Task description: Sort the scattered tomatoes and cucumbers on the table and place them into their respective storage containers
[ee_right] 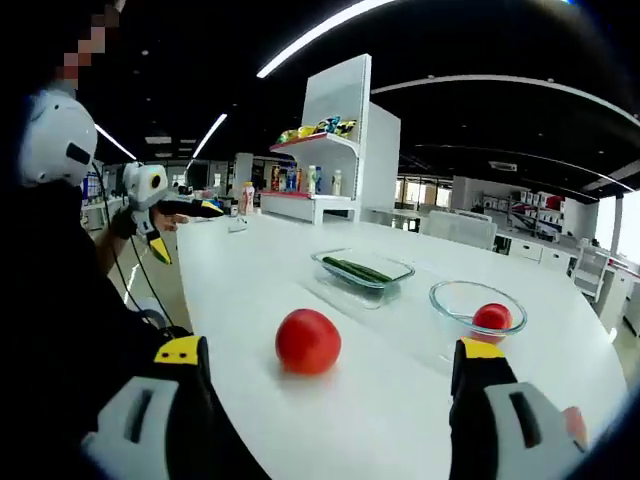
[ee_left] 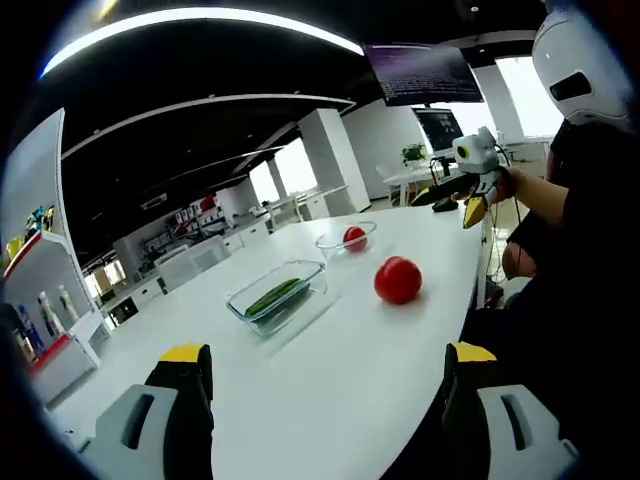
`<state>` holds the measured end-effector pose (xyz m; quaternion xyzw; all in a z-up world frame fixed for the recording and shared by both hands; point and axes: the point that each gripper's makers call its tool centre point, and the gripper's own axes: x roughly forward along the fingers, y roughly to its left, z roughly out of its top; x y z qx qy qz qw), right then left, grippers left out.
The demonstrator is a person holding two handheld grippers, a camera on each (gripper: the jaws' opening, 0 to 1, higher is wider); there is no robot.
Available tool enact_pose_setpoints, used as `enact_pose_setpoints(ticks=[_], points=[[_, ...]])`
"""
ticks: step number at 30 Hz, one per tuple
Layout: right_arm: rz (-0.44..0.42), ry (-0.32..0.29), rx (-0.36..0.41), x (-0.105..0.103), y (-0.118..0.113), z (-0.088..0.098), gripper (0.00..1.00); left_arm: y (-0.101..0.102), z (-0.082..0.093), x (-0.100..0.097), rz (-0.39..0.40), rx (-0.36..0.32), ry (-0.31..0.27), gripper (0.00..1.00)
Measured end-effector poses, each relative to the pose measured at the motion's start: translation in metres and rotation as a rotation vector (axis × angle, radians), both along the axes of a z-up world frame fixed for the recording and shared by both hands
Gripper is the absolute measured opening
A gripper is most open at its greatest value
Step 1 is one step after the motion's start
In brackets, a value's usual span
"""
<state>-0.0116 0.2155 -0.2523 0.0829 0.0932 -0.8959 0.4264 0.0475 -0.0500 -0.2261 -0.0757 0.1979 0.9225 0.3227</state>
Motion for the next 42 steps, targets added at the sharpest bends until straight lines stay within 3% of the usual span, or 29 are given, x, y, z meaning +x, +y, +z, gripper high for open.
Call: enact_pose_setpoints(ticks=[2,5,16,18,22,27,31,34,36,37,42], points=[[0.018,-0.006,-0.004,-0.001,-0.008,-0.006,0.97,0.001,0.000,0.000,-0.004,0.001,-0.001,0.95],[0.043,0.037,-0.015,-0.008,-0.018,-0.009,0.97,0.000,-0.004,-0.001,-0.001,-0.006,-0.012,0.95],[0.126,0.031,-0.086,-0.025,-0.080,-0.041,0.97,0.001,-0.003,0.003,-0.012,-0.015,-0.004,0.95],[0.133,0.028,-0.074,-0.026,-0.086,-0.045,0.97,0.001,-0.003,0.004,-0.014,-0.013,-0.006,0.95],[0.165,0.054,0.027,-0.026,-0.097,-0.060,0.94,-0.001,-0.003,0.002,-0.007,-0.021,-0.005,0.95],[0.148,0.038,0.003,-0.033,-0.102,-0.063,0.83,0.001,-0.002,0.002,-0.011,-0.016,-0.006,0.95],[0.133,0.028,0.029,-0.037,-0.104,-0.070,0.80,0.000,-0.008,0.000,-0.010,-0.022,-0.015,0.95],[0.132,0.031,0.042,-0.036,-0.103,-0.071,0.69,-0.001,-0.011,0.001,-0.007,-0.023,-0.023,0.95],[0.090,0.078,0.068,-0.046,-0.096,-0.071,0.57,-0.001,-0.011,0.001,-0.008,-0.019,-0.023,0.95],[0.105,0.035,0.045,-0.041,-0.099,-0.073,0.56,-0.002,-0.011,0.001,-0.007,-0.018,-0.024,0.95],[0.106,0.059,0.052,-0.041,-0.099,-0.072,0.56,0.000,-0.010,0.002,-0.015,-0.024,-0.016,0.94]])
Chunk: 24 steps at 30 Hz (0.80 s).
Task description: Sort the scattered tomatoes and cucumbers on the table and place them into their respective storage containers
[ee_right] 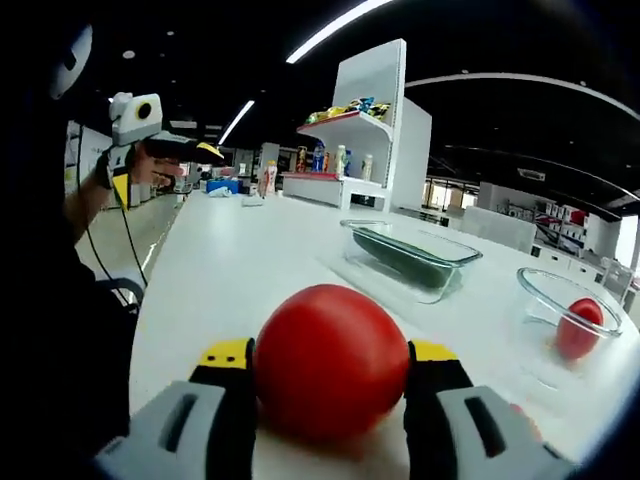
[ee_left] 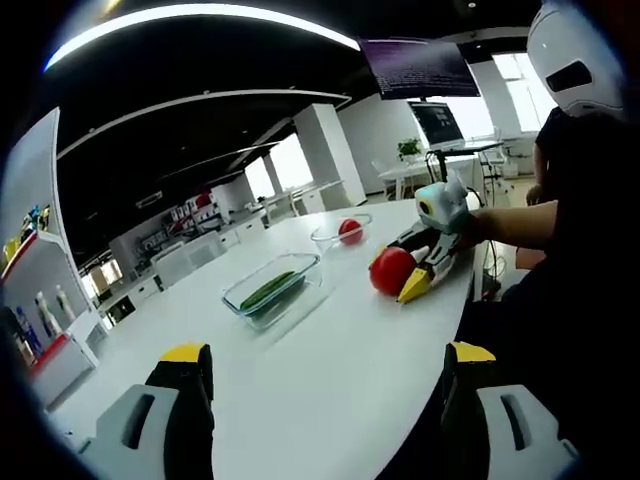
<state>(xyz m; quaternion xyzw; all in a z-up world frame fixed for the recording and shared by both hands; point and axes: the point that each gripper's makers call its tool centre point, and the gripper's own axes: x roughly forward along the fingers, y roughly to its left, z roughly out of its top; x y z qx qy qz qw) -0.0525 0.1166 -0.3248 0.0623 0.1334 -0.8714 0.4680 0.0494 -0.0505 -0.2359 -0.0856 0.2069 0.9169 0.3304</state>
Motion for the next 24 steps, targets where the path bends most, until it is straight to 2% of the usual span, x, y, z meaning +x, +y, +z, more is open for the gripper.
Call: enact_pose_setpoints(ticks=[7,10,14,17,24], points=[[0.002,0.017,0.008,-0.0018,0.0003,0.0001,0.56,0.0008,0.0001,0.0014,-0.005,-0.005,0.002,0.94],[0.004,0.030,0.026,-0.0023,0.0002,-0.0017,0.57,0.0027,0.0030,0.0035,-0.017,0.017,-0.002,0.94],[-0.024,0.040,0.032,-0.0030,0.0002,-0.0025,0.56,0.0029,0.0056,0.0024,-0.019,0.022,0.006,0.94],[-0.082,-0.014,0.005,-0.0065,0.0034,-0.0032,0.55,0.0007,0.0049,0.0004,-0.010,0.018,0.006,0.94],[-0.092,-0.087,-0.039,-0.0083,0.0091,-0.0026,0.54,0.0007,0.0015,0.0008,-0.006,0.011,0.000,0.93]])
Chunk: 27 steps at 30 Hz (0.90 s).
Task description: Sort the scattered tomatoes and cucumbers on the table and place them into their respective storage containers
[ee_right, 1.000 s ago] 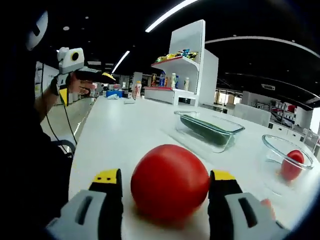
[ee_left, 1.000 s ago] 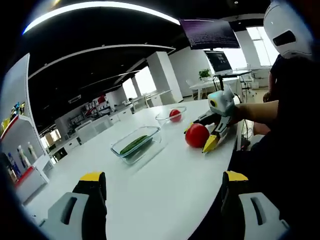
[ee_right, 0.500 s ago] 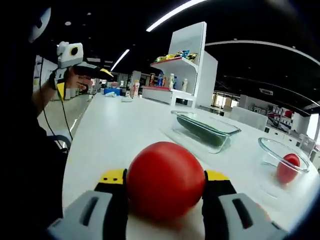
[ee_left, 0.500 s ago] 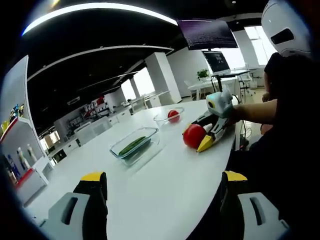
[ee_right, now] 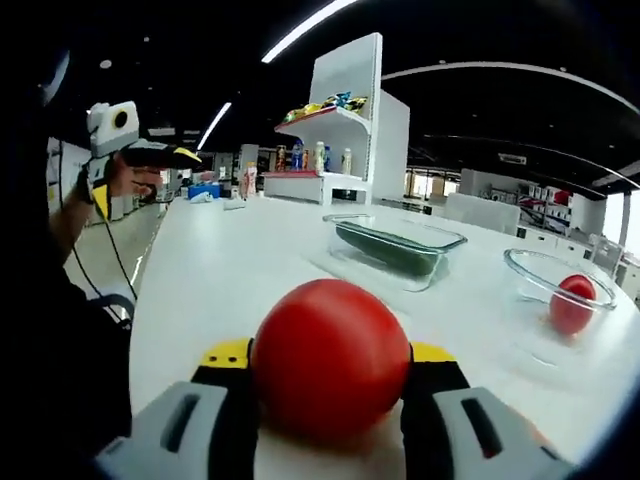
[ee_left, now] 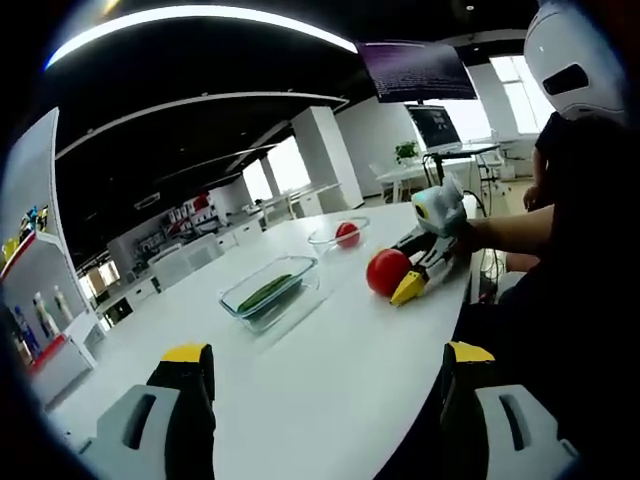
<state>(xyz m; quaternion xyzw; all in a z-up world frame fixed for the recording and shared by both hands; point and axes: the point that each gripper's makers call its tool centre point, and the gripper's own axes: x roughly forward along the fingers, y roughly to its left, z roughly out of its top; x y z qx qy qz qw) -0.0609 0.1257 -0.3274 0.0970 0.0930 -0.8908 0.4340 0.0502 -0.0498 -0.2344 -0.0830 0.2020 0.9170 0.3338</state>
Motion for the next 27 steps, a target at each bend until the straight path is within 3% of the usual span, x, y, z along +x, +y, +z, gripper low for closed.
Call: enact_pose_setpoints(ticks=[9,18,27], points=[[0.006,0.019,0.006,0.002,-0.002,0.002,0.53,-0.001,0.000,-0.001,0.009,0.001,0.003,0.94],[0.012,-0.025,-0.041,0.004,0.001,0.006,0.53,-0.008,-0.001,-0.005,0.037,0.008,0.001,0.94],[-0.031,-0.012,-0.123,-0.001,0.014,0.021,0.52,-0.001,0.000,-0.005,0.022,-0.002,0.008,0.94]])
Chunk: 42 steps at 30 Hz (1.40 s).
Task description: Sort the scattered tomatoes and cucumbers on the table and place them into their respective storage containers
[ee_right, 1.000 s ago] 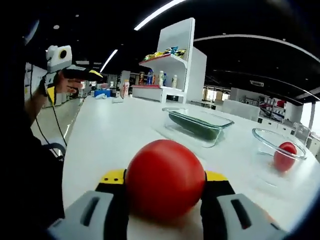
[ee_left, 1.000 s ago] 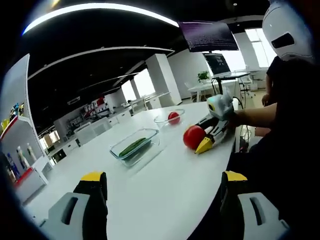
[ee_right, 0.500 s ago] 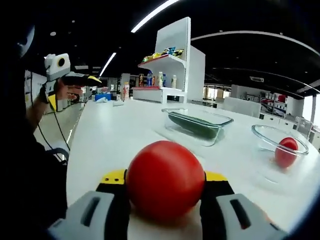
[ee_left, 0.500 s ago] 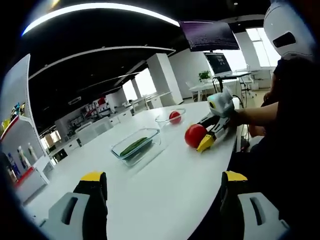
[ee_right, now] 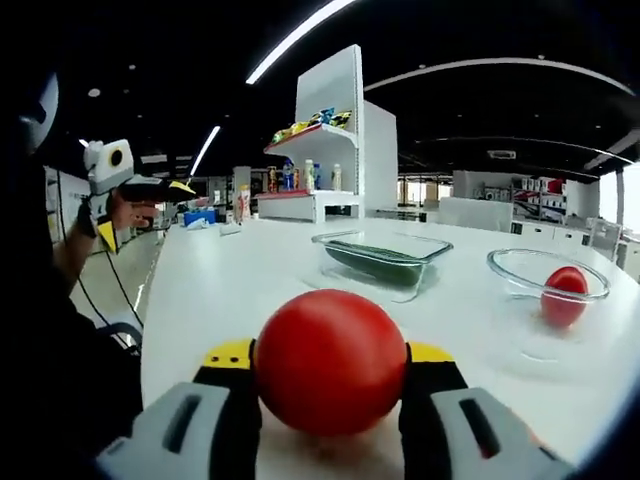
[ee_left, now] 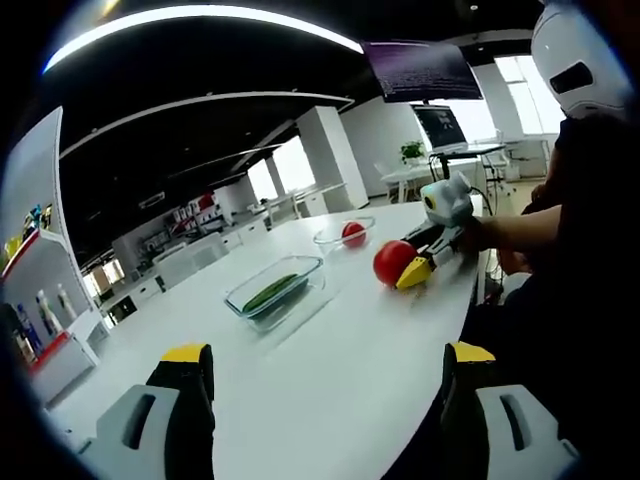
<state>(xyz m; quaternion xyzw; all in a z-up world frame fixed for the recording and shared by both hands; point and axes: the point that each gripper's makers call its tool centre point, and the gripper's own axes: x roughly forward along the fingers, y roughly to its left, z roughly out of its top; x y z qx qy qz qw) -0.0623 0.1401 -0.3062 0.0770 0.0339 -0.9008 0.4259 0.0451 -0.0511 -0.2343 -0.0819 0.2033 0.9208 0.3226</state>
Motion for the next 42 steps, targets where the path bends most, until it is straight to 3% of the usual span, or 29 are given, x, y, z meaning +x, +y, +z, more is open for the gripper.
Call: enact_pose_setpoints(ticks=[3,11,22,42], points=[[0.002,-0.036,-0.079,0.000,0.006,0.011,0.52,0.000,0.000,0.000,-0.001,0.000,-0.002,0.94],[-0.073,-0.027,-0.175,-0.014,0.039,0.044,0.52,-0.001,0.000,-0.001,0.007,0.008,-0.003,0.95],[-0.112,0.026,-0.189,-0.017,0.057,0.065,0.52,-0.004,0.001,-0.002,0.017,0.011,-0.003,0.95],[-0.171,0.048,-0.227,-0.028,0.081,0.088,0.51,0.000,0.000,-0.001,0.011,0.008,-0.006,0.95]])
